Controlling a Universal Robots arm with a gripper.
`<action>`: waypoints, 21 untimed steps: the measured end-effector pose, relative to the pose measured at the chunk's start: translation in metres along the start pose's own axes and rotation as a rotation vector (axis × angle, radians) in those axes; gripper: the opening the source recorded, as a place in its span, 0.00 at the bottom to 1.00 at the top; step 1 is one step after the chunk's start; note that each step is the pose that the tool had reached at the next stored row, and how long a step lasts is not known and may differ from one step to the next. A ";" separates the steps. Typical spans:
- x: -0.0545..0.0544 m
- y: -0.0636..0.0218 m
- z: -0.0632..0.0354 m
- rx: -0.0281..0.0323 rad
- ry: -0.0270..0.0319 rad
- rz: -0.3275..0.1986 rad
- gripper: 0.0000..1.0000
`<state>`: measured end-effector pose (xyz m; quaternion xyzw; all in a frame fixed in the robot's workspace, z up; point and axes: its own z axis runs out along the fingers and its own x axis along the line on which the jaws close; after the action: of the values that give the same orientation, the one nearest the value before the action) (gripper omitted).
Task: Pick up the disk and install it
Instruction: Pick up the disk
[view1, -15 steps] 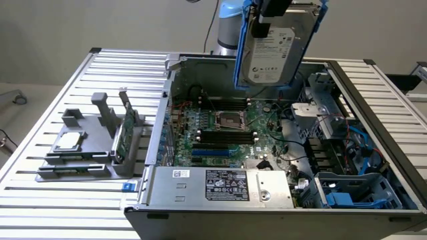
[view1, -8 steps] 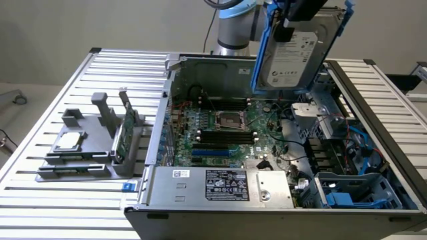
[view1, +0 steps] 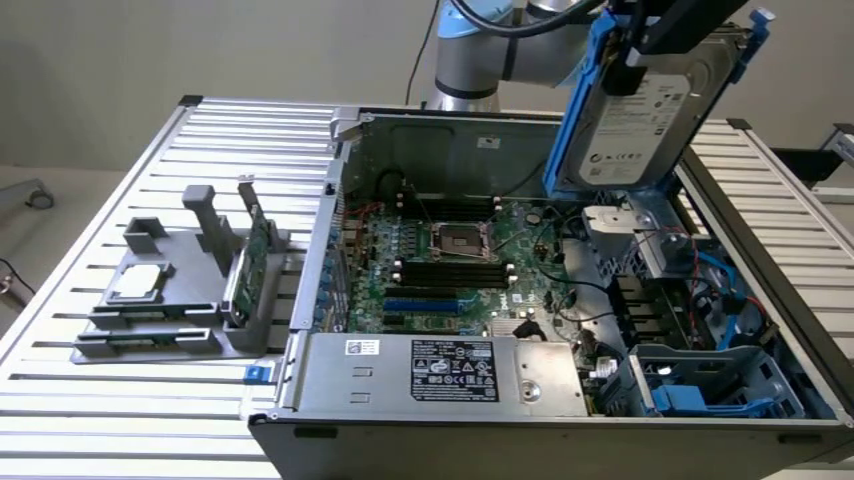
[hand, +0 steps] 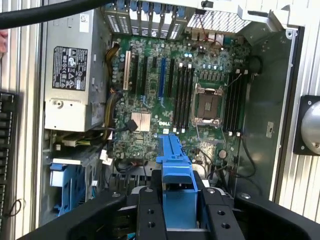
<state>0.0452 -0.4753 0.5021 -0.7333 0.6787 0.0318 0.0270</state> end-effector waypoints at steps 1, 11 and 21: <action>0.002 -0.0033 -0.0002 0.0000 0.0001 0.000 0.33; 0.023 -0.0110 -0.0006 0.0008 0.0001 0.006 0.33; 0.037 -0.0099 -0.0018 0.0049 0.0000 0.055 0.33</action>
<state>0.0579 -0.5118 0.5008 -0.7144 0.6985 0.0309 0.0279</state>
